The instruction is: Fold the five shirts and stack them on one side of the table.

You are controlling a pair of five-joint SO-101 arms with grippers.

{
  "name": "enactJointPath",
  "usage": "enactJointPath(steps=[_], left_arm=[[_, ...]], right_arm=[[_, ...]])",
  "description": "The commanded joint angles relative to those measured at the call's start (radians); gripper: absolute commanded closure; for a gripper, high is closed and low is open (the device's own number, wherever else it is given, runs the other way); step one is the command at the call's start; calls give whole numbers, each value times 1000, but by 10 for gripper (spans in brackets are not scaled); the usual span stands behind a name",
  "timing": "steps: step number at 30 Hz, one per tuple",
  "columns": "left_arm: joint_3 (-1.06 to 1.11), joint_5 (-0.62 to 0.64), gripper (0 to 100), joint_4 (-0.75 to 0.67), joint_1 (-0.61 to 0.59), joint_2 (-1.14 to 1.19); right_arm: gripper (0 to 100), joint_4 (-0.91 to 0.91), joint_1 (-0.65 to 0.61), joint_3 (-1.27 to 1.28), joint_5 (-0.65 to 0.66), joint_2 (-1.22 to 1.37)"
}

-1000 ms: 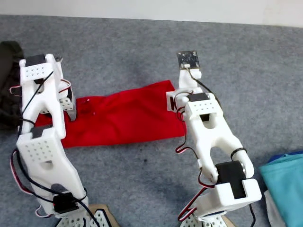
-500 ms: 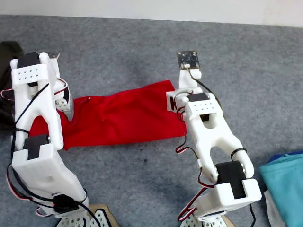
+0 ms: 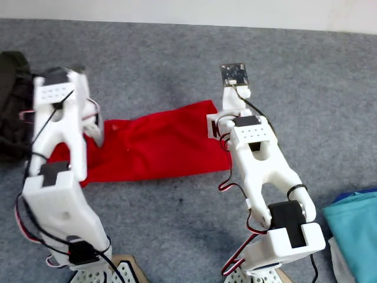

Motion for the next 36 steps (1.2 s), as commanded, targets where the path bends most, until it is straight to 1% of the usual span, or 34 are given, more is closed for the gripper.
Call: enactJointPath(steps=[1, 5, 7, 13, 21, 24, 31, 34, 36], left_arm=[[-2, -14, 880, 0, 39, 36], [7, -14, 954, 3, 31, 33], [27, -14, 971, 3, 28, 18], [150, -17, 973, -6, 28, -53], [226, -20, 973, -6, 21, -128], [248, -52, 973, -9, -1, -156], [341, -51, 973, -143, -77, -171], [346, -51, 973, -178, -99, -171], [348, -49, 973, -190, -104, -171]], right_arm=[[843, -18, -8, -5, 14, -56], [843, -18, -8, -5, 14, -56], [843, -18, -8, -5, 14, -56], [843, -18, -4, -5, 14, -56], [843, -18, -4, -5, 14, -56], [843, -16, -4, -5, 14, -58], [839, -12, -8, 2, 0, -54], [838, -15, -12, 51, -51, -54], [838, -15, -31, 74, -49, -54]])
